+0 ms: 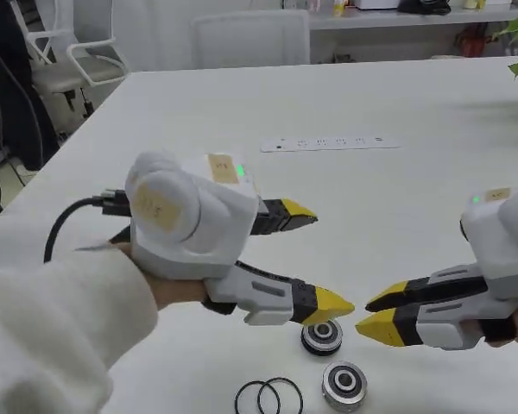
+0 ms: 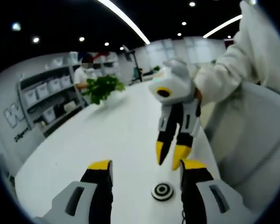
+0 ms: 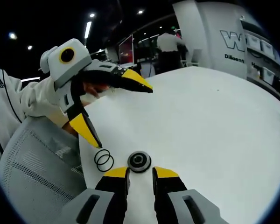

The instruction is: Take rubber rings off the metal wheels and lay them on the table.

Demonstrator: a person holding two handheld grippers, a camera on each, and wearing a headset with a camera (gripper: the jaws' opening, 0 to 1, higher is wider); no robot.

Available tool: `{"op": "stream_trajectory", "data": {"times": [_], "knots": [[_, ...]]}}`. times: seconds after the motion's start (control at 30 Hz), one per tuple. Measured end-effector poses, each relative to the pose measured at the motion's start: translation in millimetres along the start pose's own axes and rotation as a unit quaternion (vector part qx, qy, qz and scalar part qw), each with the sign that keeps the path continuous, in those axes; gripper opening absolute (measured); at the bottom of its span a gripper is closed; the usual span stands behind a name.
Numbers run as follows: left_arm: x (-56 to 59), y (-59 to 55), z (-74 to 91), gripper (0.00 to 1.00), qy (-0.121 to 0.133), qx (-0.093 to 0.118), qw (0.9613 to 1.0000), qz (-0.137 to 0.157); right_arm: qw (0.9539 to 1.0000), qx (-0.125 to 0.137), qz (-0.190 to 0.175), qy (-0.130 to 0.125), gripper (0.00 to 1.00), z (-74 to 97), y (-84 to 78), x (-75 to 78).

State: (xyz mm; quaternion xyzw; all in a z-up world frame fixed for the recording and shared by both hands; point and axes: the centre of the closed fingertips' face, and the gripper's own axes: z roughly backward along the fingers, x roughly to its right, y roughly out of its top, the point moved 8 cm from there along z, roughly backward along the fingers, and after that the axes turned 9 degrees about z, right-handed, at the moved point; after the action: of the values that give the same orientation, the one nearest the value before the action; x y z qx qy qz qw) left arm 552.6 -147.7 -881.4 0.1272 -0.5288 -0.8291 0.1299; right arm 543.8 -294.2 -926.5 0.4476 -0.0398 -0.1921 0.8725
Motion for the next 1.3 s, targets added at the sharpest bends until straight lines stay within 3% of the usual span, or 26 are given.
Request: {"op": "stream_trajectory", "data": {"times": [0.17,0.3,0.37,0.6,0.7,1.1,1.3], "knots": [[3.2,-17.9,-9.9,0.5,-0.01,-0.015,0.9998,0.013,1.0,-0.003,0.0,0.001,0.17,-1.1,-1.2,-0.4],[3.0,-31.1,-16.1,0.42,0.005,-0.03,0.9994,0.019,1.0,-0.007,0.001,0.002,0.17,-2.4,-2.7,-1.1],[4.1,-36.2,-19.0,0.38,0.011,-0.037,0.9992,0.007,1.0,-0.009,0.001,0.004,0.17,-3.3,-3.2,-2.0],[12.4,-49.3,-28.5,0.29,-0.011,-0.059,0.9981,0.011,0.9999,-0.015,0.001,0.008,0.17,-5.0,-6.0,-2.4],[13.5,-53.0,-30.1,0.28,-0.012,-0.055,0.9975,0.043,0.9998,-0.017,0.001,0.01,0.17,-5.8,-6.4,-3.1],[13.7,-66.9,-30.5,0.19,-0.011,-0.084,0.9951,0.05,0.9994,-0.032,0.008,0.013,0.18,-15.5,-13.3,-3.1],[12.8,-66.6,-31.4,0.18,-0.011,-0.082,0.9949,0.057,0.9991,-0.039,0.014,0.011,0.2,-15.2,-14.4,-0.9]]}}
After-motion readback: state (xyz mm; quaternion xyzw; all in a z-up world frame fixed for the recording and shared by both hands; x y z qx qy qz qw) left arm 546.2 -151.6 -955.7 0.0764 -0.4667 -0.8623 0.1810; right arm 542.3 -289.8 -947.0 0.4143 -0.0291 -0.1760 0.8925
